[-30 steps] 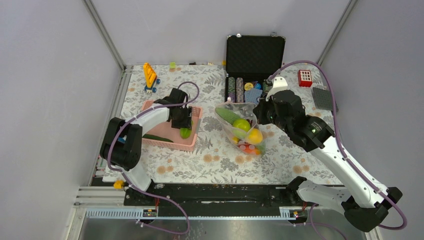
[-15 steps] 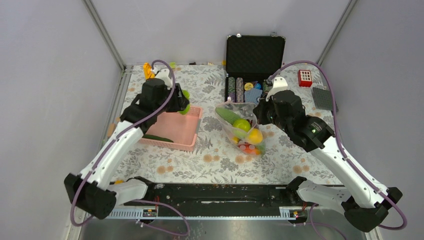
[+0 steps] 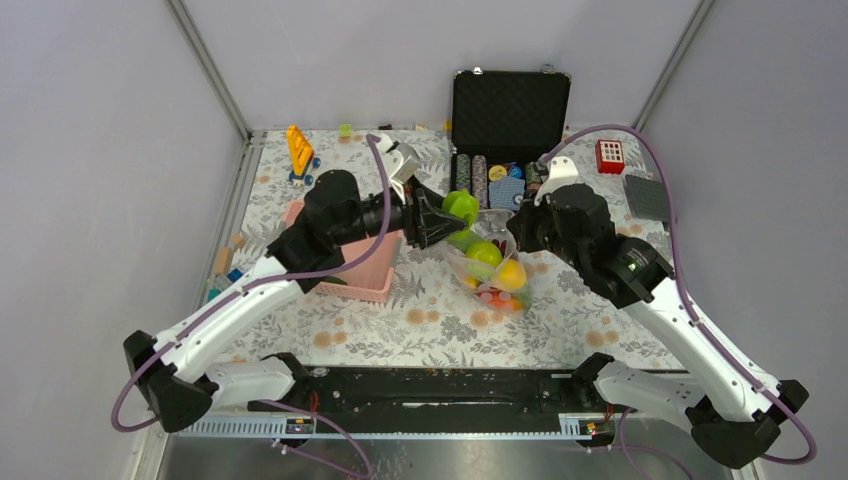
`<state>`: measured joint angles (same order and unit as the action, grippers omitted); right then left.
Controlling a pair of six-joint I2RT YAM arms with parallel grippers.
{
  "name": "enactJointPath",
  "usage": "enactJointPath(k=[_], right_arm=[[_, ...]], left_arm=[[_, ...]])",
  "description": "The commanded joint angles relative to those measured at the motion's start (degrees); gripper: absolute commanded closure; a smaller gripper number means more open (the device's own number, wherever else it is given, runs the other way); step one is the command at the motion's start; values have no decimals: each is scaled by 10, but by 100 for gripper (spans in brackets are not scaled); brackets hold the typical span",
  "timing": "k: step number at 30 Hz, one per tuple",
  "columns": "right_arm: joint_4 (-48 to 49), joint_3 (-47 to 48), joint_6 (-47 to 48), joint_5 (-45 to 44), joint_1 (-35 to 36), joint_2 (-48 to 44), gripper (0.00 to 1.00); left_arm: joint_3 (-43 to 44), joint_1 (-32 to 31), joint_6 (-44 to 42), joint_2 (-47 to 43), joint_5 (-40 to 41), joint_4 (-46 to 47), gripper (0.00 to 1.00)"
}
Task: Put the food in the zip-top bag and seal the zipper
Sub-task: Place the fake fruit in the zipper food storage bag.
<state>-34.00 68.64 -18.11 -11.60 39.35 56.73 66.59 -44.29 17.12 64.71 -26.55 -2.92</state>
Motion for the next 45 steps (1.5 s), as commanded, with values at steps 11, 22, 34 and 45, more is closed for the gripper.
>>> enactJointPath(k=[11, 22, 34, 45], right_arm=[[35, 2, -15, 23, -4, -22, 99], [35, 3, -21, 14, -4, -22, 99], [35, 9, -23, 1, -4, -24, 99], [35, 4, -18, 0, -3, -22, 98]], left_arm=[[46, -58, -83, 115, -10, 54, 97], [22, -65, -97, 87, -16, 32, 15], [2, -65, -54, -4, 135, -33, 1], [-38, 111, 255, -45, 521, -338, 1]])
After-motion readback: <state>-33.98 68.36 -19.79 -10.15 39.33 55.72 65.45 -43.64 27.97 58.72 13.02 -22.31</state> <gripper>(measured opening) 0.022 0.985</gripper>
